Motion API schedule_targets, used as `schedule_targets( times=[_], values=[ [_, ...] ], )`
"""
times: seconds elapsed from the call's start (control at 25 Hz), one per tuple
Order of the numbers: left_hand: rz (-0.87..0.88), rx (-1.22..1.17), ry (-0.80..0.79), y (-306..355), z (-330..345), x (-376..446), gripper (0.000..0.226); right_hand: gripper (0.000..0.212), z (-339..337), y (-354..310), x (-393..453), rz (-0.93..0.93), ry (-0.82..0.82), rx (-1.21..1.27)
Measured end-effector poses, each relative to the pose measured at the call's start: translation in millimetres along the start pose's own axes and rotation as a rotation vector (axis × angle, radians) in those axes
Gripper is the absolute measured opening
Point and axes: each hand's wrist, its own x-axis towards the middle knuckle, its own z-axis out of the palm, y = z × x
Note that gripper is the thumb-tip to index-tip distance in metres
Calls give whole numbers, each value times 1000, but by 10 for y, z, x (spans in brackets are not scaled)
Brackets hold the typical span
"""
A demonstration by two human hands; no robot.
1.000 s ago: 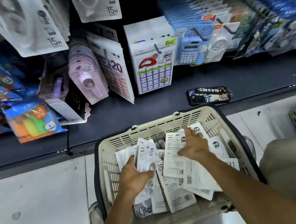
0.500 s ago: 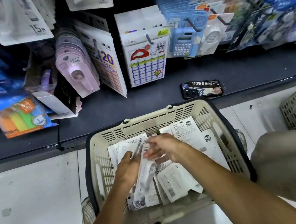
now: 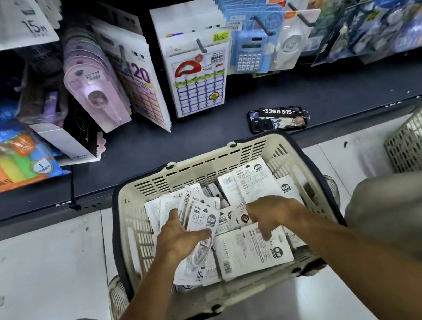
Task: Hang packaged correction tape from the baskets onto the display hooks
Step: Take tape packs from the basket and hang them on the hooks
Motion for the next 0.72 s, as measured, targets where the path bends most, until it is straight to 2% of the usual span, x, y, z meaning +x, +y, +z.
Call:
schedule_targets(
  times=[0.08,0.2,0.24,0.32,0.4,0.48,0.56,0.64,0.72],
  values=[
    [16,11,23,-3,15,-8,118,44,13,-22,28,-78,-30,194],
    [17,-5,42,31,15,-22,110,23,-85,-114,-4,-211,-91,838],
    [14,-9,40,46,8,-26,102,20,-107,-129,-1,-245,-150,1075],
    [47,31,66,50,-3,-20,66,26,-116,-150,-13,-287,-269,1386],
    [47,-48,106,22,-19,-4,47,32,-49,-200,-3,-290,-199,1437],
    [4,-211,74,-8,-42,5,47,18,58,-324,56,-230,74,1350],
    [-15,-258,94,-23,-52,3,44,10,127,-453,127,-151,311,1320],
    [-33,-332,148,-46,-62,17,40,15,200,-545,196,-114,371,1368],
    [-58,-482,143,-53,-92,-5,28,26,300,-585,230,-29,351,1490]
  ],
)
